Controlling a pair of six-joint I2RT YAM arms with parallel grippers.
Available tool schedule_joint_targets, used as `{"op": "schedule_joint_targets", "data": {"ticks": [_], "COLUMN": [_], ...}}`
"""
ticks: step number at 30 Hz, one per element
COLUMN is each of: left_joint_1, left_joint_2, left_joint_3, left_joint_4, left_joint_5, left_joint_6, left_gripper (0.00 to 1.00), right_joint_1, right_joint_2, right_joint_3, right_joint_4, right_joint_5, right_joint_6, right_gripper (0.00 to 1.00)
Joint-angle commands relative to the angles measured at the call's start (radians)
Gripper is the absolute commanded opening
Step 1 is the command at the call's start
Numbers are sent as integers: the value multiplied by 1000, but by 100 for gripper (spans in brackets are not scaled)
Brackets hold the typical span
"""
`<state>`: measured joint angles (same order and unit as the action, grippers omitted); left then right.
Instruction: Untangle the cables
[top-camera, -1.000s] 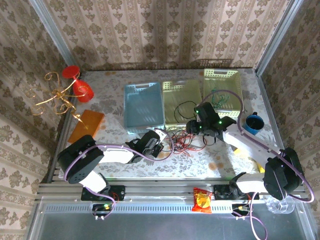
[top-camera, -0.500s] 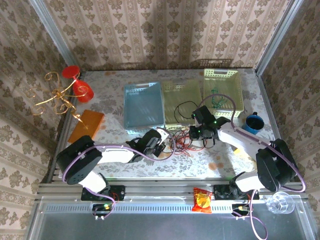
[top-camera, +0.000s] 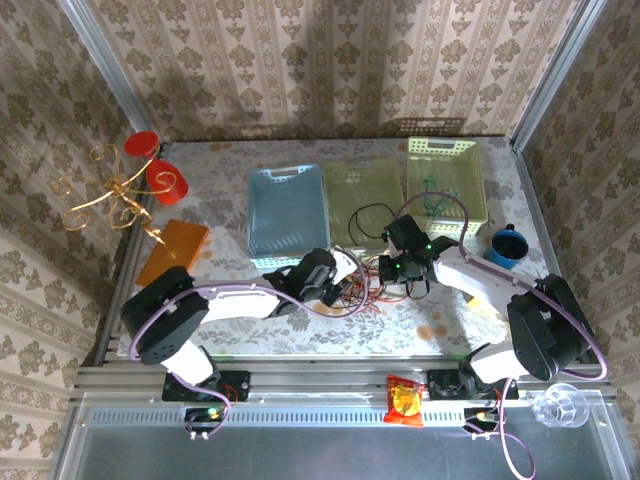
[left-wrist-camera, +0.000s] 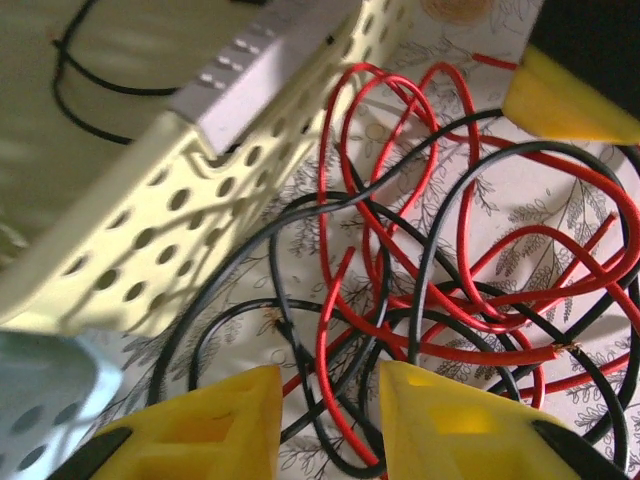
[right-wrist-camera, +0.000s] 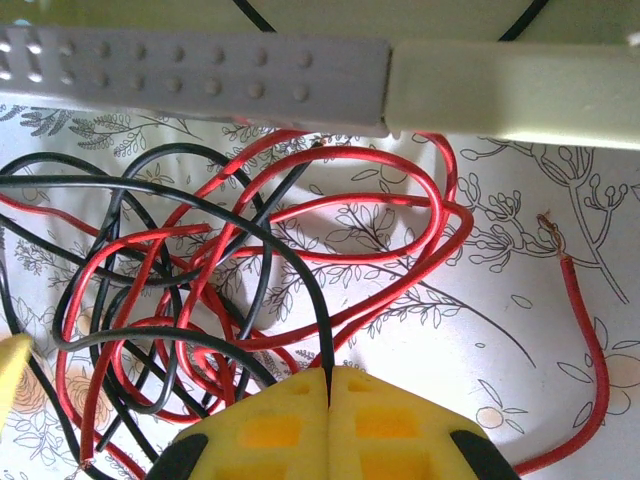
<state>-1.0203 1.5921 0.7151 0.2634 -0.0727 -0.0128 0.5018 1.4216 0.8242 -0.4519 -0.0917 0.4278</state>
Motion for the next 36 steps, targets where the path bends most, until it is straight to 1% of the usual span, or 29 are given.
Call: {"op": "schedule_joint_targets", "data": {"ticks": [1, 4, 11, 14, 21, 26, 32, 34, 36], "left_joint_1": [-17, -18, -18, -10, -5, -3, 0, -1, -1], "left_joint_2": [54, 97, 178, 205, 200, 174, 156, 151, 147], "left_joint_3": [33, 48, 49, 28, -21, -58, -89, -98, -105], "left_joint_4": [0, 16, 48, 71, 76, 82, 88, 95, 103], "left_joint_5": [42, 37, 18, 4, -5, -17, -36, -38, -38], "left_joint_6": [43, 42, 34, 22, -8, -29, -53, -56, -60], "left_gripper": [33, 33, 33, 32, 32, 32, 32, 32, 33], "right_joint_1": [-1, -2, -35, -44, -55, -62, -66, -68, -74], "right_joint_2": [-85, -176, -390, -471, -632, -695, -721, -726, -709], "right_joint_3": [-15, -35, -31, -11, 67, 142, 257, 276, 302], "right_joint_4": [5, 36, 37, 18, -36, -18, 34, 82, 110], "right_joint_5": [-31, -41, 57, 155, 475, 596, 734, 733, 675], "right_joint_6": [-16, -12, 51, 72, 100, 30, -68, -97, -116], "right_gripper": [3, 2, 0, 0, 0, 0, 0, 0, 0]}}
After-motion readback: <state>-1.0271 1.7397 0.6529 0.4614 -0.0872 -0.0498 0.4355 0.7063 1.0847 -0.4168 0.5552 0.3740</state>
